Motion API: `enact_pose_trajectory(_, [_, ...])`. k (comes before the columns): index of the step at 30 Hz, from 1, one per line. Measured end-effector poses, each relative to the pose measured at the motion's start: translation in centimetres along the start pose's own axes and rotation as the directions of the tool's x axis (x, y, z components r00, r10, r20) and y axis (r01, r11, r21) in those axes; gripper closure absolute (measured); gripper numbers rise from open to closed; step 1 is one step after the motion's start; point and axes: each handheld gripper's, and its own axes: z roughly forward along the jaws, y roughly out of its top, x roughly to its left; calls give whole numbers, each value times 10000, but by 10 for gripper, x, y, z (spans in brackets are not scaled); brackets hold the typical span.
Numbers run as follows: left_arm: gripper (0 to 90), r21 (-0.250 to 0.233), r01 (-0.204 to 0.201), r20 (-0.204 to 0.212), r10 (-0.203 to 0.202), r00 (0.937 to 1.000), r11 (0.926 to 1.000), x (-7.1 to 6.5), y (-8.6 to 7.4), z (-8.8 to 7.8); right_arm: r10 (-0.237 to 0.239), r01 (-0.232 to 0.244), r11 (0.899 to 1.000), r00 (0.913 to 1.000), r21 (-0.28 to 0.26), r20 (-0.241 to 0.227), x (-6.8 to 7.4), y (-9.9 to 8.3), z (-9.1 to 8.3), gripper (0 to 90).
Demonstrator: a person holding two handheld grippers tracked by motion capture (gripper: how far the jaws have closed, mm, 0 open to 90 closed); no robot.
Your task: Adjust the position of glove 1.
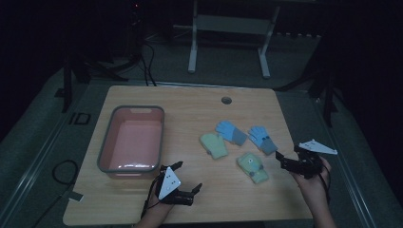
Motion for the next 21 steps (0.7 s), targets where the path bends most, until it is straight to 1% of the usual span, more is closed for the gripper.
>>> enact_pose_trajectory(1, [21, 0, 0, 0, 0, 10000, 10000, 0, 0, 0, 0, 0, 10000, 10000, 0, 0, 0, 0, 0, 187])
enact_pose_trajectory(2, [20, 0, 10, -3, -10, 10000, 10000, 0, 0, 0, -91, 92, 10000, 9996, 32, -276, 6, 7, 3, 136])
enact_pose_trajectory(4, [20, 12, 19, 14, -19, 10000, 10000, 0, 0, 0, -77, 83, 9999, 9980, 97, -622, 11, 12, 6, 127])
enact_pose_trajectory(5, [20, 19, 19, 15, -19, 10000, 10000, 0, 0, 0, -77, 83, 9999, 9980, 97, -622, 11, 12, 6, 127])
enact_pose_trajectory(7, [20, 29, 12, 22, -12, 10000, 10000, 0, 0, 0, -238, 246, 9996, 9972, 105, -716, 18, 17, 11, 118])
enact_pose_trajectory(8, [21, 29, 7, 20, -7, 10000, 10000, 0, 0, 0, -254, 268, 9996, 9953, 130, -934, 21, 20, 13, 117])
enact_pose_trajectory(9, [21, 26, 4, 18, -4, 10000, 10000, 0, 0, 0, -331, 335, 9994, 9943, 16, -1015, 26, 24, 17, 112])
enact_pose_trajectory(10, [20, 27, -3, 18, 3, 10000, 10000, 0, 0, 0, -421, 426, 9991, 9925, 16, -1152, 29, 26, 19, 112])
enact_pose_trajectory(12, [21, 32, -5, 19, 5, 10000, 10000, 0, 0, 0, -517, 515, 9987, 9921, -53, -1141, 35, 30, 24, 112])
enact_pose_trajectory(13, [20, 34, -9, 28, 9, 10000, 10000, 0, 0, 0, -579, 578, 9983, 9903, -48, -1261, 38, 31, 27, 112])
enact_pose_trajectory(15, [21, 30, -11, 30, 11, 10000, 10000, 0, 0, 0, -596, 586, 9982, 9908, -124, -1212, 40, 33, 29, 114])
enact_pose_trajectory(16, [21, 30, -12, 34, 12, 10000, 10000, 0, 0, 0, -840, 830, 9965, 9876, -131, -1328, 46, 37, 35, 116])
enact_pose_trajectory(18, [21, 27, -11, 29, 11, 10000, 10000, 0, 0, 0, -872, 859, 9962, 9869, -160, -1355, 48, 38, 37, 130])
enact_pose_trajectory(19, [20, 27, -12, 29, 11, 10000, 10000, 0, 0, 0, -932, 914, 9956, 9839, -186, -1526, 50, 40, 40, 130])
enact_pose_trajectory(20, [20, 37, -14, 27, 14, 10000, 10000, 0, 0, 0, -1012, 995, 9949, 9806, -184, -1681, 55, 44, 46, 133])
enact_pose_trajectory(21, [21, 51, -25, 31, 25, 10000, 10000, 0, 0, 0, -995, 979, 9950, 9784, -177, -1810, 57, 45, 48, 134])
